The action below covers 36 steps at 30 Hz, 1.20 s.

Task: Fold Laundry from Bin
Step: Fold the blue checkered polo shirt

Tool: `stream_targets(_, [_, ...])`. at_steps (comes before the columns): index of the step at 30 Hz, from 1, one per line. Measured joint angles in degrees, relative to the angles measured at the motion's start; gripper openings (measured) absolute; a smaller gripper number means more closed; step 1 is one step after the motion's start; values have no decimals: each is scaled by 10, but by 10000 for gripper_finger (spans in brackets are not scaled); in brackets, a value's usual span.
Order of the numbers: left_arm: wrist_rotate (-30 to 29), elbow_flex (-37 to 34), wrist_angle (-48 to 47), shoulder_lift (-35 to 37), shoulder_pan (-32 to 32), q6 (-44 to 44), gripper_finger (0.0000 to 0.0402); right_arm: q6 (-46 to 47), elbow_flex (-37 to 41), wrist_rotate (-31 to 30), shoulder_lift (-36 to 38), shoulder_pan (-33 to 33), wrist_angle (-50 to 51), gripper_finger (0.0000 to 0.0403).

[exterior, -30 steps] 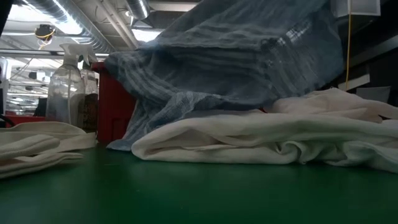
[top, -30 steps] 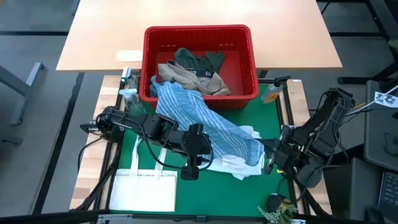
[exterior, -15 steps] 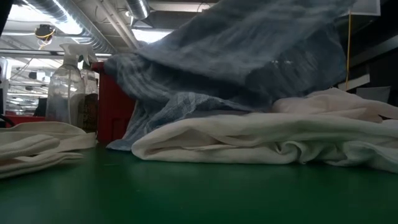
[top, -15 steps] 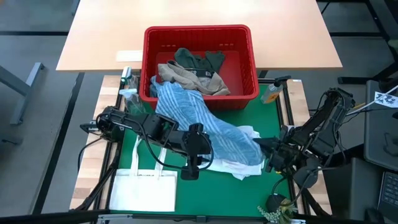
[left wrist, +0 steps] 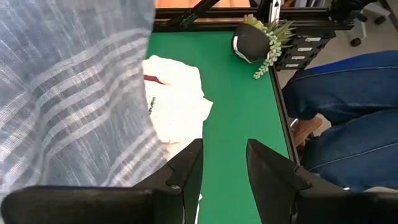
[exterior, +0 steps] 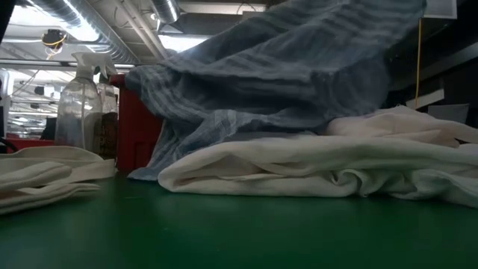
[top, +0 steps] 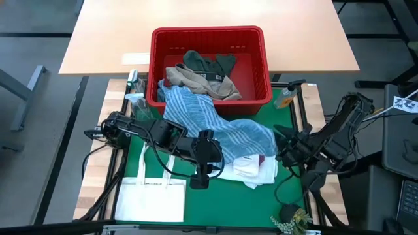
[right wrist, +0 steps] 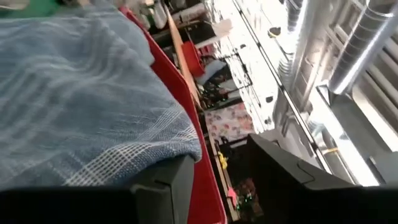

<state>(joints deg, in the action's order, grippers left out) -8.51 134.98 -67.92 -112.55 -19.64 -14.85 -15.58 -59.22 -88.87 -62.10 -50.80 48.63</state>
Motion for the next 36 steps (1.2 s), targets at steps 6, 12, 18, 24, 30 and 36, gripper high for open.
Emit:
stream_targets(6, [0,0,0,0,0,0,117,-3,0,15,22,39,0,145])
stream_targets(12, [0,0,0,0,0,0,117,69,0,177,50,71,54,143])
stream_targets(18, [0,0,0,0,0,0,117,260,0,364,67,102,198,143])
stream_targets(24, [0,0,0,0,0,0,117,375,0,528,68,107,286,143])
stream_targets(30, [0,0,0,0,0,0,117,451,0,592,68,107,213,143])
stream_targets(36, [0,0,0,0,0,4,117,454,0,596,42,107,-47,143])
